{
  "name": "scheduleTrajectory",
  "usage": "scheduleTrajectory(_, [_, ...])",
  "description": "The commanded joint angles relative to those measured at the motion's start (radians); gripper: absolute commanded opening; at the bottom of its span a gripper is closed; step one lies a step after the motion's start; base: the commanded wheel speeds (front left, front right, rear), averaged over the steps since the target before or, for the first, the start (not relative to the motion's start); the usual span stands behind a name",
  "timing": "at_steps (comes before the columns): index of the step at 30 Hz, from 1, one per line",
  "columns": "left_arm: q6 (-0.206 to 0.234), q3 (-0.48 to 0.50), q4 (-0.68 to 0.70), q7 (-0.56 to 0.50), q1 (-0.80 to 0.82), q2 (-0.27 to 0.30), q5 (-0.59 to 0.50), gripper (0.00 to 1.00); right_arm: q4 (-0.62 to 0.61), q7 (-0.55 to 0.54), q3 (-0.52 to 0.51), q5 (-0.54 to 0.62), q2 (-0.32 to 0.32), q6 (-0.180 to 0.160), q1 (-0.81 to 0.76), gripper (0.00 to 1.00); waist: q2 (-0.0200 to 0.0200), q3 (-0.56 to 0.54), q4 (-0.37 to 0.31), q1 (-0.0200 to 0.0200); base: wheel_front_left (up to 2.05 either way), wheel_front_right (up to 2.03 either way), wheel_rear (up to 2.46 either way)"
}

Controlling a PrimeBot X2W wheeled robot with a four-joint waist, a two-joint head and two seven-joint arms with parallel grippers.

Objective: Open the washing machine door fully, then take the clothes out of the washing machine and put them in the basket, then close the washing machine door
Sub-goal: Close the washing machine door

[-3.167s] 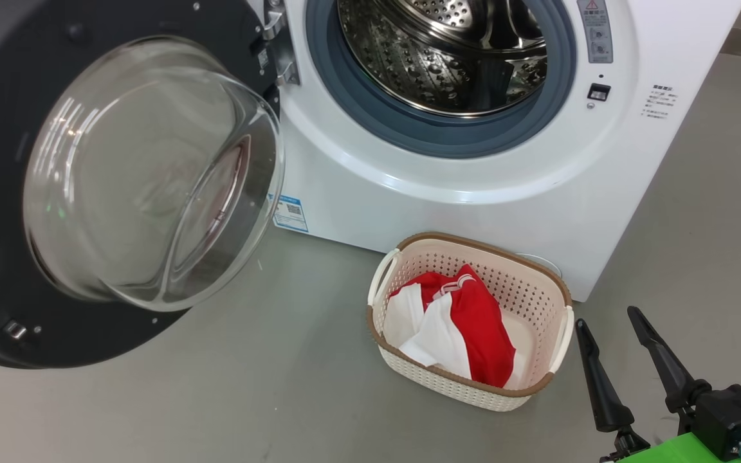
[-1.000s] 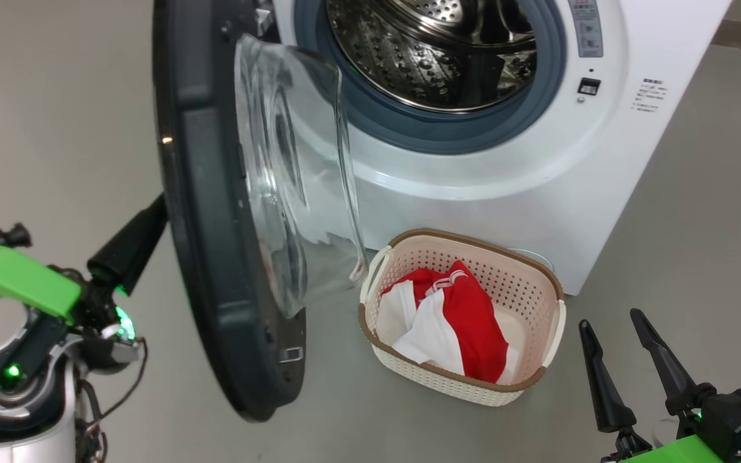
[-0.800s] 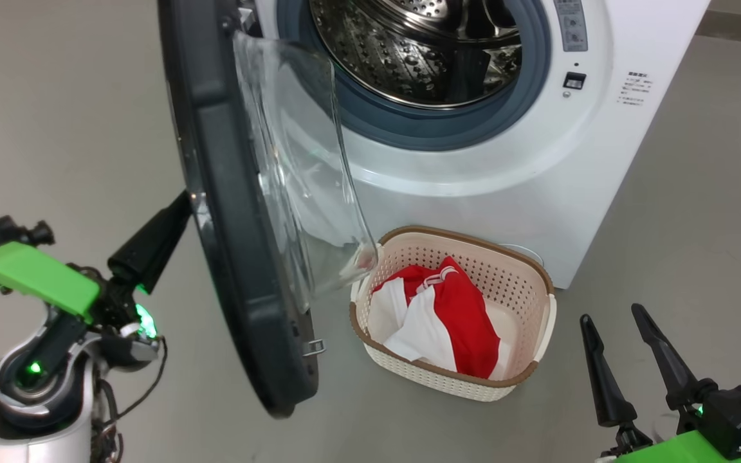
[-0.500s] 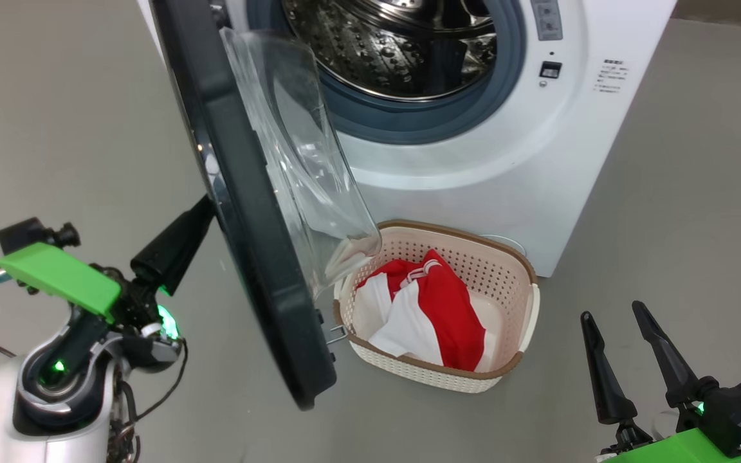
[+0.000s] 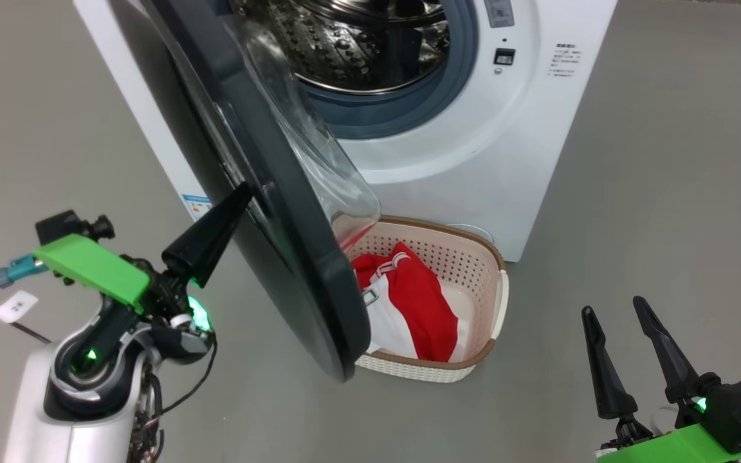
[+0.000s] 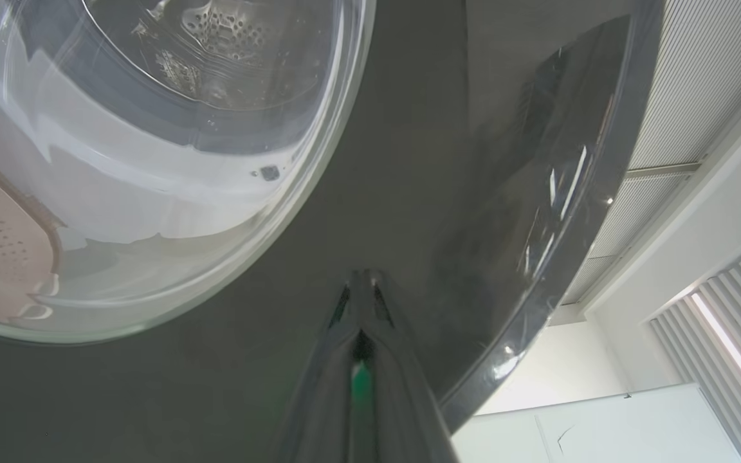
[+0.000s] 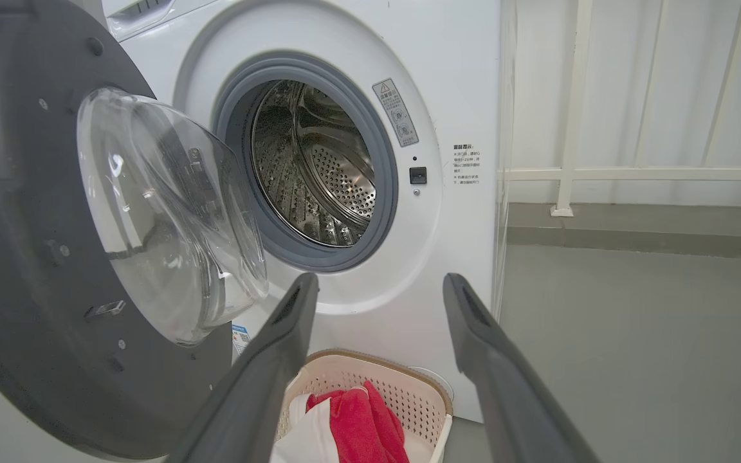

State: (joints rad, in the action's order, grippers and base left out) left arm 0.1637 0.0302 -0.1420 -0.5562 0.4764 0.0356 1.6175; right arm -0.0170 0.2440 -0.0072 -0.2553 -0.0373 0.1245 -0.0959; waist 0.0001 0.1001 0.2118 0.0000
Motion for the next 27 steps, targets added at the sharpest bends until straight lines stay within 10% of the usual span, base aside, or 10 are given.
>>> scheduleTrajectory(1, [-0.022,0.015,0.019,0.005,0.045,0.015,0.018,0.0,-0.021,0.011,0.027,-0.007,-0.013,0.006,0.043,1.0,-0.0001,0.005,-0.014,0.0,0.0,0.0,0.0])
scheduleTrajectory(27, [-0.111,-0.04,-0.17,0.11,0.235,0.015,0.162,0.0,-0.021,0.016,0.03,-0.009,-0.013,0.006,0.071,1.0,-0.0001,0.08,-0.177,0.0,0.0,0.0,0.0])
